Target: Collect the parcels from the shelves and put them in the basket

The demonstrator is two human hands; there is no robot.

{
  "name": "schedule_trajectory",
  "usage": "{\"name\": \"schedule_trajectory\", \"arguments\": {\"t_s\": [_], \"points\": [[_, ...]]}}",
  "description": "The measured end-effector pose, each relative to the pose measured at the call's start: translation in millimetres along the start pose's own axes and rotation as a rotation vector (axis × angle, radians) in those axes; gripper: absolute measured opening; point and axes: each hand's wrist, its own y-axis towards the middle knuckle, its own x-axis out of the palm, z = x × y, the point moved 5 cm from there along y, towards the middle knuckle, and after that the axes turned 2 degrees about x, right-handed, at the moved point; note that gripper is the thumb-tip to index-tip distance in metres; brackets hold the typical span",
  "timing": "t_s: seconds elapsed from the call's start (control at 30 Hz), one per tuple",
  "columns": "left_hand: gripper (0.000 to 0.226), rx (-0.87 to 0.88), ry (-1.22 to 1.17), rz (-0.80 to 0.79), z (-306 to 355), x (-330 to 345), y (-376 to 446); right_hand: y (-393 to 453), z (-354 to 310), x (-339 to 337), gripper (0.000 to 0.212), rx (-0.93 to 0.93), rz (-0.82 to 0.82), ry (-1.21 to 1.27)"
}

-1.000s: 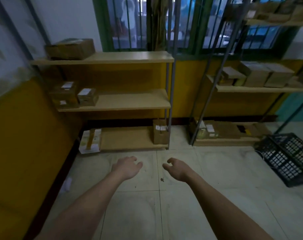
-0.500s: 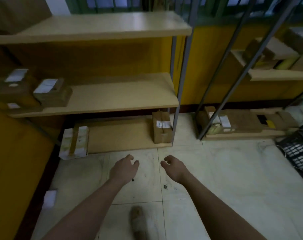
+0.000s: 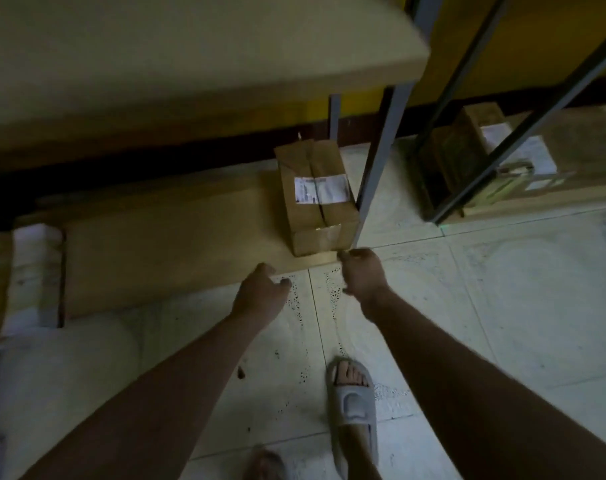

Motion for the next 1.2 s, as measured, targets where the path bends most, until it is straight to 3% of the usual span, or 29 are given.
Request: {"name": "schedule_trajectory", "arguments": {"t_s": [0.17, 0.37, 0.5, 0.6, 0.7, 0.93, 1.2], "points": [[0.065, 0.065, -0.288, 0.132, 31.1, 35.6, 112.1, 112.5, -6.7, -13.4, 0.035, -0.010, 0.110, 0.072], [0.054, -0.013, -0.569, 0.077, 50.1, 49.6, 154.5, 148.4, -1.3, -2.6, 0.037, -0.008, 0.057, 0.098], [0.070, -0.088, -0.517, 0.032, 25.1, 48.0, 147.0, 141.7, 11.0, 8.4, 0.058, 0.006, 0.007, 0.000], [0.064, -0.118, -0.551, 0.060, 1.6, 36.6, 132.9, 126.6, 14.3, 15.0, 0.036, -0.019, 0.003, -0.010], [0.059, -0.064, -0.730, 0.077, -8.5, 21.2, 107.0, 91.7, 12.6, 21.0, 0.017, -0.100, 0.007, 0.044], [0.068, 0.159, -0.845, 0.151, -34.0, -15.7, 29.4, -10.8, 35.2, 20.1, 0.035, -0.279, -0.080, 0.210], [0.064, 0.157, -0.793, 0.236, -28.7, -16.1, 35.0, 12.8, 22.9, 31.4, 0.033, -0.347, -0.021, 0.096]]}}
